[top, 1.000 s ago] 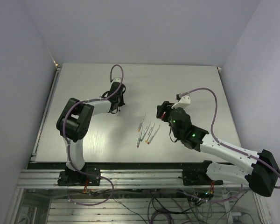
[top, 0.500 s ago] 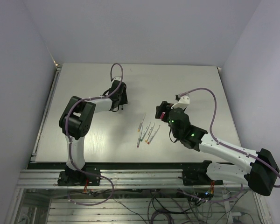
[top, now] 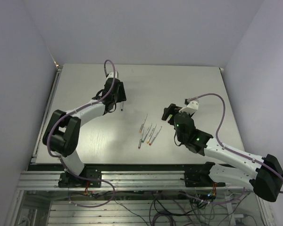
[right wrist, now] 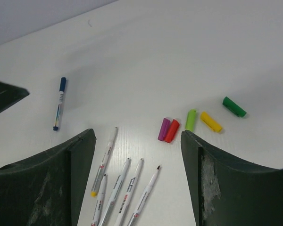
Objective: Insert the pens into the pen caps
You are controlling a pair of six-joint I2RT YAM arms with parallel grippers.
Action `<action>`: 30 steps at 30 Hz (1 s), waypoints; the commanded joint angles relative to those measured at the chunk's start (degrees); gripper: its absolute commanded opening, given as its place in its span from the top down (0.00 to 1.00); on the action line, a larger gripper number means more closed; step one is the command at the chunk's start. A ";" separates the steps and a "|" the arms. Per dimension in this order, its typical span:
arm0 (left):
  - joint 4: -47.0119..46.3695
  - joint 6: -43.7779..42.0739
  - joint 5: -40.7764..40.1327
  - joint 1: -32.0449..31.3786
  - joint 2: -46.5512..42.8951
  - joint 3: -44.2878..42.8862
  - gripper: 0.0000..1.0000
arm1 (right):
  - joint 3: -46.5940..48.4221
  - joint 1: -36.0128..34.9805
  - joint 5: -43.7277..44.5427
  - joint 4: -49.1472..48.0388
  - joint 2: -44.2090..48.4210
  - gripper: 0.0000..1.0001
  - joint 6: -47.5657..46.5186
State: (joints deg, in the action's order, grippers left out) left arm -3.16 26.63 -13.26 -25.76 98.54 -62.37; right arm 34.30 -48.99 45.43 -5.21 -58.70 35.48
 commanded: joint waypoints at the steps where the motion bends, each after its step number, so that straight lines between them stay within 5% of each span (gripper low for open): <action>1: 1.25 -1.15 -2.59 -2.66 -5.20 3.77 0.40 | -2.08 0.84 3.02 1.34 2.71 0.27 3.00; 14: -1.74 -8.51 -0.87 -15.70 -2.49 5.49 0.43 | -3.81 1.79 8.13 9.23 6.68 0.39 8.10; 30: -1.03 -9.75 -0.31 -20.89 5.52 1.80 0.48 | -4.60 1.80 7.86 8.40 6.21 0.43 8.52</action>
State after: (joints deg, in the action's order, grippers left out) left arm -3.25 17.47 -14.50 -45.52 103.44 -58.78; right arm 30.30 -47.42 51.90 4.16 -51.86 43.53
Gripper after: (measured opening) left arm 0.522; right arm 0.581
